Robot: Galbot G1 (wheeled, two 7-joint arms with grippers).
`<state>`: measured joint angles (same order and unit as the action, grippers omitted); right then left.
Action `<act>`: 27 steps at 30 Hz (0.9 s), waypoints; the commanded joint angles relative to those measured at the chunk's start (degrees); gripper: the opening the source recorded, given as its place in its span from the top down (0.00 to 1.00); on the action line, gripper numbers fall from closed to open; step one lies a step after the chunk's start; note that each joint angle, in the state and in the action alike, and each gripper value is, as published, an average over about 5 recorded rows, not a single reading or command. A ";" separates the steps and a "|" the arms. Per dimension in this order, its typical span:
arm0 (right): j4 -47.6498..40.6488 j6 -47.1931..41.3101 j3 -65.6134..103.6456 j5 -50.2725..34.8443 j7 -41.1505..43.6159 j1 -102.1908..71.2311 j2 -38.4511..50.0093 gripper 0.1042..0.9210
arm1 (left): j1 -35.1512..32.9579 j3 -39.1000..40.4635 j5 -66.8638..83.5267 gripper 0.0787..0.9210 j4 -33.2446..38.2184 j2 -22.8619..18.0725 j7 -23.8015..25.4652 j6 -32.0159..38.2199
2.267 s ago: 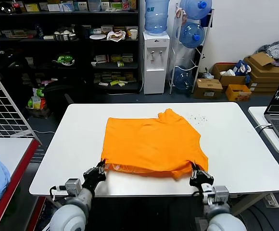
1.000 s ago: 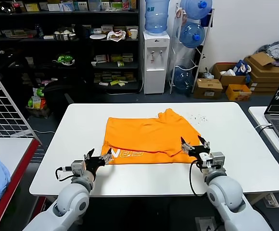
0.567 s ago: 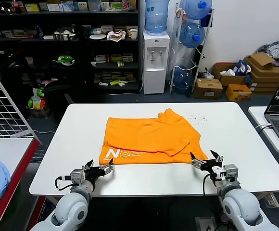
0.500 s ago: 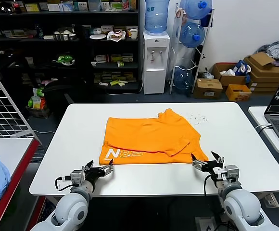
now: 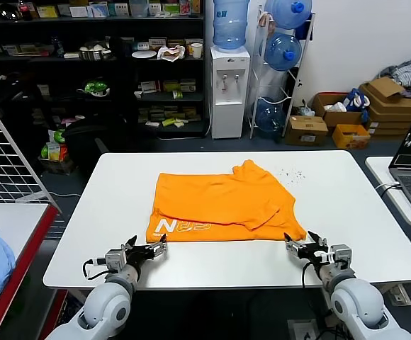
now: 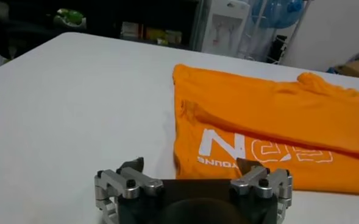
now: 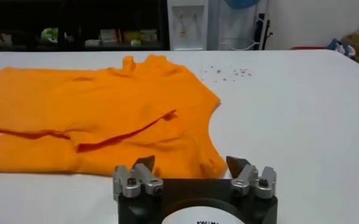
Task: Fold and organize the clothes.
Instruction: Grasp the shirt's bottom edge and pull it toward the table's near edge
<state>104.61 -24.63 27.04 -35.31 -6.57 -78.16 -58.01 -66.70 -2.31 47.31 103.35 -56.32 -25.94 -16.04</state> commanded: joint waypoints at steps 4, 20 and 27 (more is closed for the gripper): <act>-1.06 -0.21 0.03 -0.50 0.50 0.44 0.16 0.49 | 0.03 0.61 -0.18 0.16 -0.75 0.01 -0.02 -0.07; 1.63 1.69 1.16 -1.46 -0.57 -1.85 0.26 0.98 | 0.00 2.26 -1.62 0.72 -0.25 0.24 -0.48 1.44; 7.67 1.37 3.77 -3.86 -2.98 -6.67 1.69 0.98 | -2.95 0.78 -0.57 0.94 6.00 3.41 -1.85 1.23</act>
<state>109.07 -23.65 29.90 -38.26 -8.63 -82.50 -56.63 -67.95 -0.86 46.36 104.88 -54.85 -27.28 -14.85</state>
